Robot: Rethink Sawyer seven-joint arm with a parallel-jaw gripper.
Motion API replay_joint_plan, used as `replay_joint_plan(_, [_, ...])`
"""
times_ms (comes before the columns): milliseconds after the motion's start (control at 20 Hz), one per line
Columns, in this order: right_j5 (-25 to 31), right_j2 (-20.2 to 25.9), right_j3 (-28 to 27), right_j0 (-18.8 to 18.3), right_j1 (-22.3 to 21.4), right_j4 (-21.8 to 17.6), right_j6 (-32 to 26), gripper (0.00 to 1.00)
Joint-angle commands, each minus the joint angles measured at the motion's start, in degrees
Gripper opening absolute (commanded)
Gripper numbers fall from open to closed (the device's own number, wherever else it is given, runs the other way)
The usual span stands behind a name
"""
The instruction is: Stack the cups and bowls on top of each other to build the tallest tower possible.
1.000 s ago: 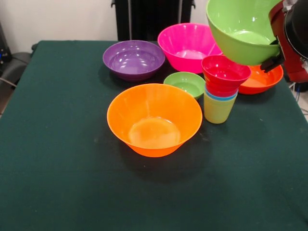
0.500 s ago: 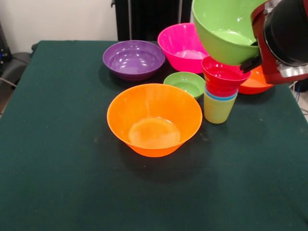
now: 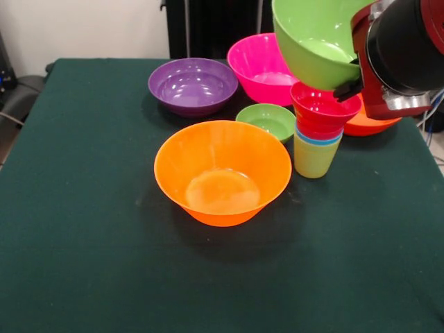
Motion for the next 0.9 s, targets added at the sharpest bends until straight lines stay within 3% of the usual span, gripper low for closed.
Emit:
replay_joint_plan(50, [-5.77,7.47,5.91,2.08,-1.97,-6.85,-2.94,0.0])
replay_joint_plan(900, [-10.16,12.41,7.49,3.12,-2.11,-9.0,-1.16,0.0])
